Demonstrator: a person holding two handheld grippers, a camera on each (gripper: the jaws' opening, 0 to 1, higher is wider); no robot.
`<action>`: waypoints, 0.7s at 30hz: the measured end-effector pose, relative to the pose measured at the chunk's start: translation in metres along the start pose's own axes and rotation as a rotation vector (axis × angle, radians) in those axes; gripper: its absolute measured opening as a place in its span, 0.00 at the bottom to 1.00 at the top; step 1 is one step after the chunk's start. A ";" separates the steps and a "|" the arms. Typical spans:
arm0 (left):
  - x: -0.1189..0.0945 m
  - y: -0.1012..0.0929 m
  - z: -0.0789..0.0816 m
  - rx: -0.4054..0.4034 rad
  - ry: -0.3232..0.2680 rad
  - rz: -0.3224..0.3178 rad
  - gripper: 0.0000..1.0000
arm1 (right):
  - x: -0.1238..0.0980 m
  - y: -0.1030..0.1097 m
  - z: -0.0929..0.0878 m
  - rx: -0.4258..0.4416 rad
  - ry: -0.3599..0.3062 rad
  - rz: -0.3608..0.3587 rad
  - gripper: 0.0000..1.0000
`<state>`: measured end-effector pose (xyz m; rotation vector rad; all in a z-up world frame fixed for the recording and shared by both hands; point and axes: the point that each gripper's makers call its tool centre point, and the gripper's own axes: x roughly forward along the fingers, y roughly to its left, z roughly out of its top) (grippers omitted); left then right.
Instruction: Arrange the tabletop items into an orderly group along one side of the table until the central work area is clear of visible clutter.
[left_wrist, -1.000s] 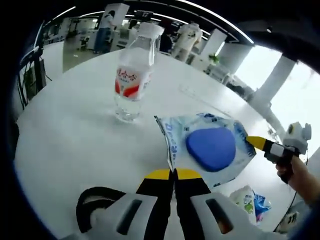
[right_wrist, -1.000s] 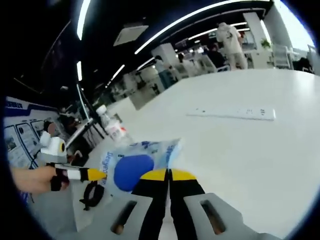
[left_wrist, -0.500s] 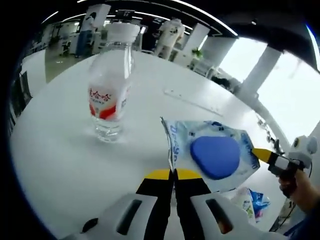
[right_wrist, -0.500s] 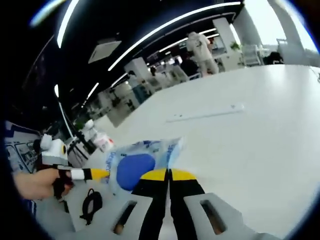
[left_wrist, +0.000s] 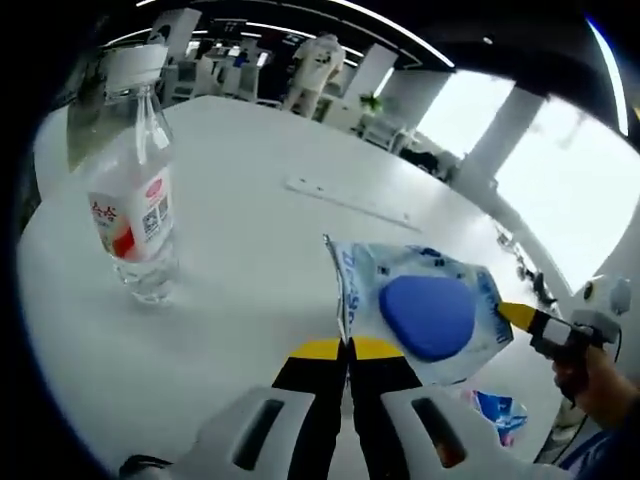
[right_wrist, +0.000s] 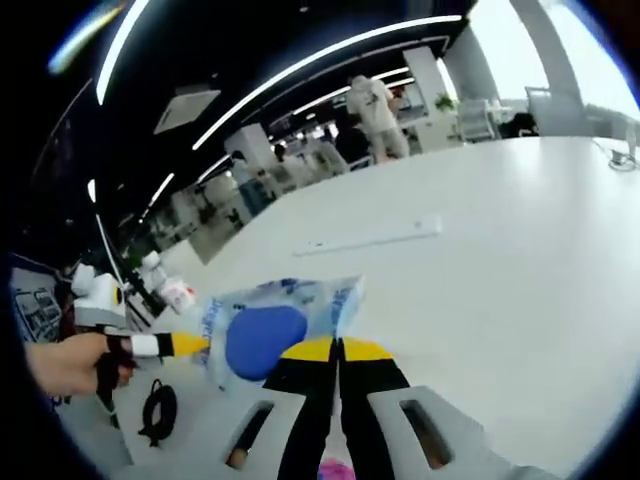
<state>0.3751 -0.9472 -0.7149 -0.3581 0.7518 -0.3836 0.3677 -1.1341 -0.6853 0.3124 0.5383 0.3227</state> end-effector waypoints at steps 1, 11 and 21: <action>0.002 -0.001 0.000 0.003 -0.001 -0.001 0.00 | 0.001 -0.003 0.000 0.000 0.004 -0.002 0.00; 0.024 0.003 0.000 -0.024 -0.012 0.016 0.00 | 0.015 -0.019 -0.003 -0.002 0.025 0.008 0.00; 0.042 0.022 -0.003 0.004 0.019 0.074 0.00 | 0.041 -0.023 -0.018 0.011 0.067 0.027 0.00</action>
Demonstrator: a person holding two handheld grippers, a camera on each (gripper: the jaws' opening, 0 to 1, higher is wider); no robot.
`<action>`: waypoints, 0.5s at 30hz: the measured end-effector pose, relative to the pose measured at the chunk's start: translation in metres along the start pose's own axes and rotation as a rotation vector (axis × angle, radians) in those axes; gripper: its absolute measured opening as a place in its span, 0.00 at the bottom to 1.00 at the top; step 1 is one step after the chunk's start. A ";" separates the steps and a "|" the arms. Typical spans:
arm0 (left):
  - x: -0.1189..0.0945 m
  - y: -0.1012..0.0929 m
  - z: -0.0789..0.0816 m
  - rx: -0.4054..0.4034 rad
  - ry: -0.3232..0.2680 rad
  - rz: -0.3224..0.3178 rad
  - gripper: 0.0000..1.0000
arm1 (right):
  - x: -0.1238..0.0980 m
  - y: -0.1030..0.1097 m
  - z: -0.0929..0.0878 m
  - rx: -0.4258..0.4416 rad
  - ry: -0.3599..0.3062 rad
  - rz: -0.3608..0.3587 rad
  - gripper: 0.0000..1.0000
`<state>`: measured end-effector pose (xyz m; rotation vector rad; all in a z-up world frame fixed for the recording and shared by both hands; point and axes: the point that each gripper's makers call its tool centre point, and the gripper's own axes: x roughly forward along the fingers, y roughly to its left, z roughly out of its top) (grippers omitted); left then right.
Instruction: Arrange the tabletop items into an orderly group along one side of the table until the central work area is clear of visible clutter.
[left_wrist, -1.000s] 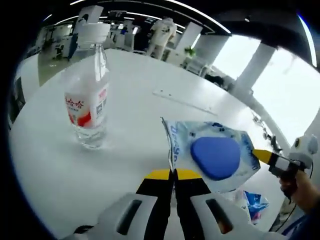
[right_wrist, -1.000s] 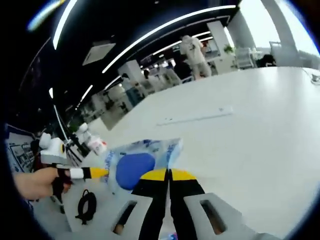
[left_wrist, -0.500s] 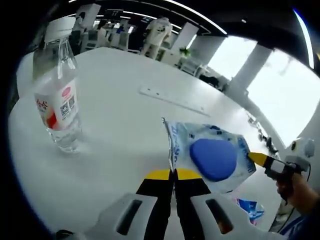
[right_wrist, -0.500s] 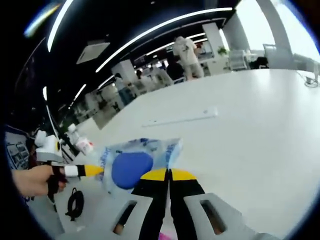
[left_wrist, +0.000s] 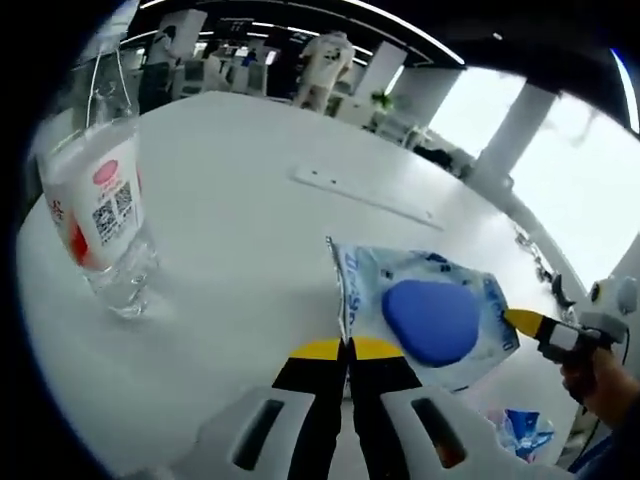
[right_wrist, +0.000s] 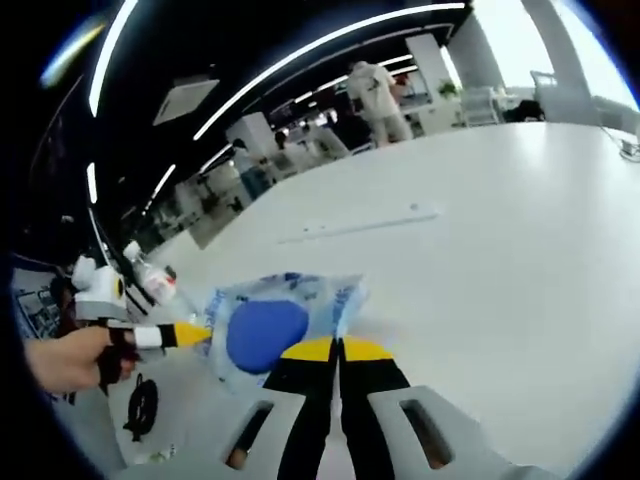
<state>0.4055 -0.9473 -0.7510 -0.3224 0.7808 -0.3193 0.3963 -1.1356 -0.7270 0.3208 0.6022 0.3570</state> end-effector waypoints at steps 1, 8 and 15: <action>0.001 0.000 -0.001 0.004 0.002 0.000 0.00 | 0.001 -0.001 -0.001 0.000 0.002 -0.002 0.00; 0.006 -0.001 -0.003 0.002 0.018 0.008 0.00 | 0.003 -0.011 -0.010 0.026 0.028 -0.012 0.00; 0.008 0.002 -0.005 -0.004 0.026 0.010 0.01 | 0.008 -0.015 -0.014 0.034 0.036 -0.019 0.00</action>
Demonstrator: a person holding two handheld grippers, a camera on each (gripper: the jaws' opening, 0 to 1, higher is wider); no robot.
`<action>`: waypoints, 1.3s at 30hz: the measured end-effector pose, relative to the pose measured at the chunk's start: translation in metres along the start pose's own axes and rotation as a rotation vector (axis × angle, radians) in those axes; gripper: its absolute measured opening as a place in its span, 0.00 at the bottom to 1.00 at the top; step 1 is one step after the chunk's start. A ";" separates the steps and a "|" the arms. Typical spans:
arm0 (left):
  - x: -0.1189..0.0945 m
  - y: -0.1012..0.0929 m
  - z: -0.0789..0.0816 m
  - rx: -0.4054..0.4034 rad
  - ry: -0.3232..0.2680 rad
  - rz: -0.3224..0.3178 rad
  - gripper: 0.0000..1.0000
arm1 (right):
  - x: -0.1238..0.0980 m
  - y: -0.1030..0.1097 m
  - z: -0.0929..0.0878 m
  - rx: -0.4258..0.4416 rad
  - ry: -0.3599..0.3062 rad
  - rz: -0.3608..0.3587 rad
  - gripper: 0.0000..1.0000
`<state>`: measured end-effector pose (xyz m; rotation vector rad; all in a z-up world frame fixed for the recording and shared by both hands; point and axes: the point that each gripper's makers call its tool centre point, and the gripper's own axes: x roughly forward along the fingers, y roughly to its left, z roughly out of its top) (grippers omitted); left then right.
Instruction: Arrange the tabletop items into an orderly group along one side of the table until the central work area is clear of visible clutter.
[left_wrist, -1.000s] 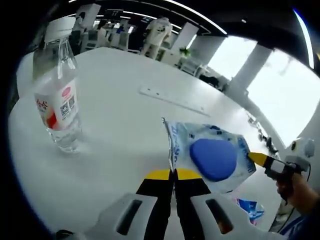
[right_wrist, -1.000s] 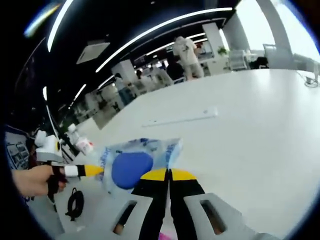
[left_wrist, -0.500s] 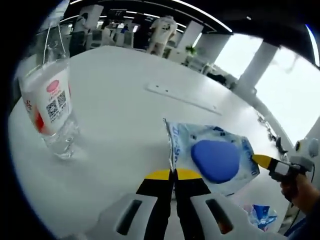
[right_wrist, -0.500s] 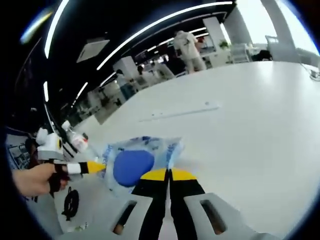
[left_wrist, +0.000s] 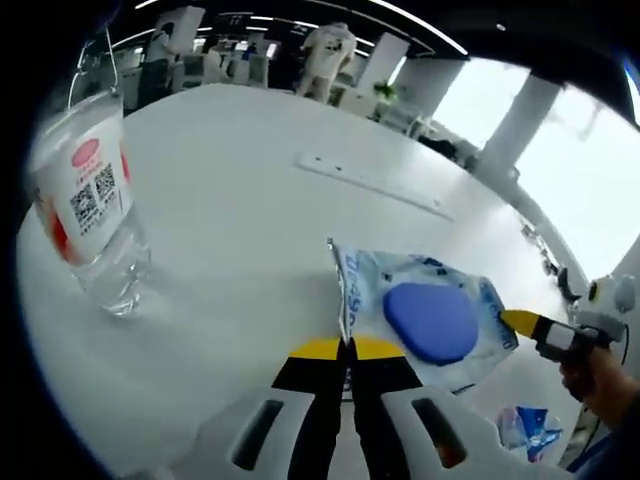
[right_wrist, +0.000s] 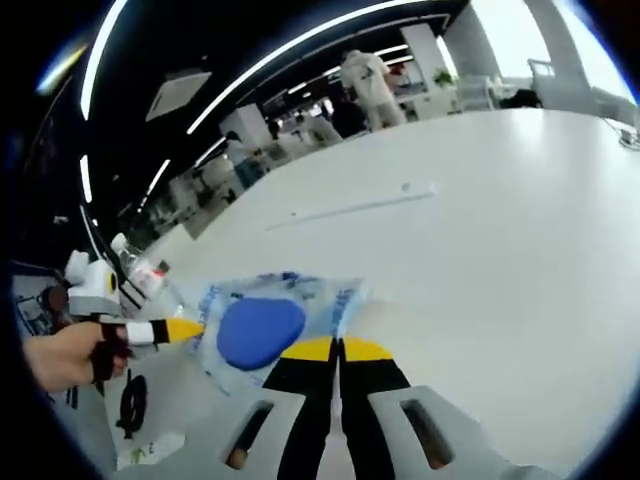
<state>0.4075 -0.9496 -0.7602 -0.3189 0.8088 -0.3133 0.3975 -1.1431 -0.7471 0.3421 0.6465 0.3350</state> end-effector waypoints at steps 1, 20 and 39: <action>0.000 0.000 0.000 -0.003 0.001 -0.001 0.01 | 0.000 0.000 -0.001 -0.002 0.003 -0.003 0.00; 0.001 0.003 -0.002 -0.054 0.007 -0.002 0.05 | 0.005 -0.007 -0.007 -0.017 0.021 -0.035 0.01; -0.014 -0.017 0.022 -0.094 -0.116 -0.122 0.59 | -0.020 0.004 0.012 -0.198 -0.076 -0.055 0.51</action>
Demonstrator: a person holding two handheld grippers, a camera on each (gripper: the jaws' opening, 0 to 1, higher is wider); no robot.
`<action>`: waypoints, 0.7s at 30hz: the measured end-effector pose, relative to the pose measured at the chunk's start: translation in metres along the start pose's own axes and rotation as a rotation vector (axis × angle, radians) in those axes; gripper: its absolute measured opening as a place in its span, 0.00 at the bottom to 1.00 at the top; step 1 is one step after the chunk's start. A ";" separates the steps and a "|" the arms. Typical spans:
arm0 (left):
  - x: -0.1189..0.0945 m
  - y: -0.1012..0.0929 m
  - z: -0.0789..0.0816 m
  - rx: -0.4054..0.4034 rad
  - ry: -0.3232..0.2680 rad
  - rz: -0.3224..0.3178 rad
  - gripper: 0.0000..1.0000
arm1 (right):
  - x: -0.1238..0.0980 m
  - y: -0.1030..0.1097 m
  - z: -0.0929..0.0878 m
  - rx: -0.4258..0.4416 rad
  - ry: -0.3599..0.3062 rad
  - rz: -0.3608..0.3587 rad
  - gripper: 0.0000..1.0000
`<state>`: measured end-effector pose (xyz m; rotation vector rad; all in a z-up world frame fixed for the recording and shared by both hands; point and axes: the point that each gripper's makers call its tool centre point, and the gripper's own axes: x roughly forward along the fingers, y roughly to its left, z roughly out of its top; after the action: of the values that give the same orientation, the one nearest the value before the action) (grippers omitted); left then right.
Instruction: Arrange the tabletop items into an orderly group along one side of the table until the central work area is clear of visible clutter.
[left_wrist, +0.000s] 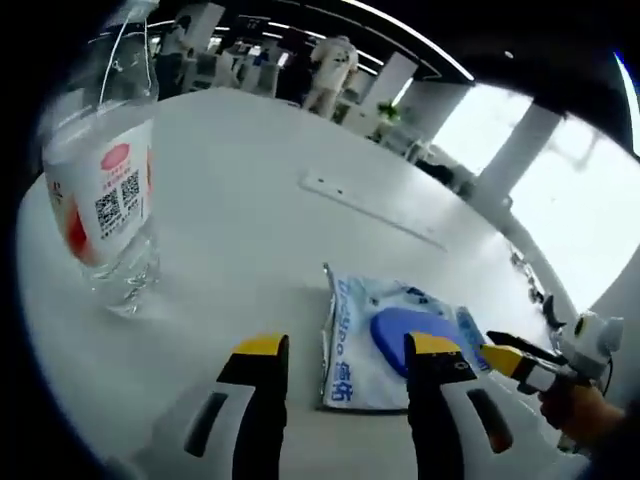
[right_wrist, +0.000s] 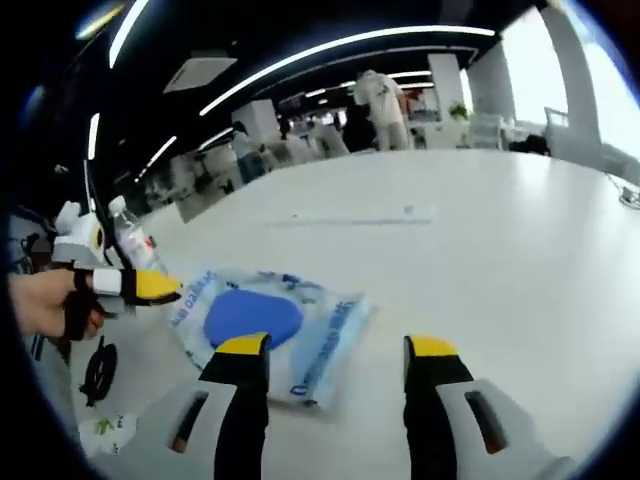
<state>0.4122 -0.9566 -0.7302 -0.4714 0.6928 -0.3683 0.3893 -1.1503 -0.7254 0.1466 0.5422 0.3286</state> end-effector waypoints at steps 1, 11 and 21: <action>-0.002 -0.002 0.001 0.008 -0.002 -0.004 0.66 | -0.003 0.003 0.007 -0.002 -0.023 0.010 0.52; -0.035 -0.018 0.009 0.178 0.012 -0.034 0.77 | -0.029 0.019 0.035 -0.024 -0.091 0.024 0.55; -0.082 -0.033 0.021 0.265 -0.018 -0.033 0.82 | -0.060 0.044 0.041 -0.008 -0.097 0.050 0.60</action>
<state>0.3626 -0.9388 -0.6558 -0.2341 0.6090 -0.4790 0.3507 -1.1321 -0.6521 0.1679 0.4413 0.3701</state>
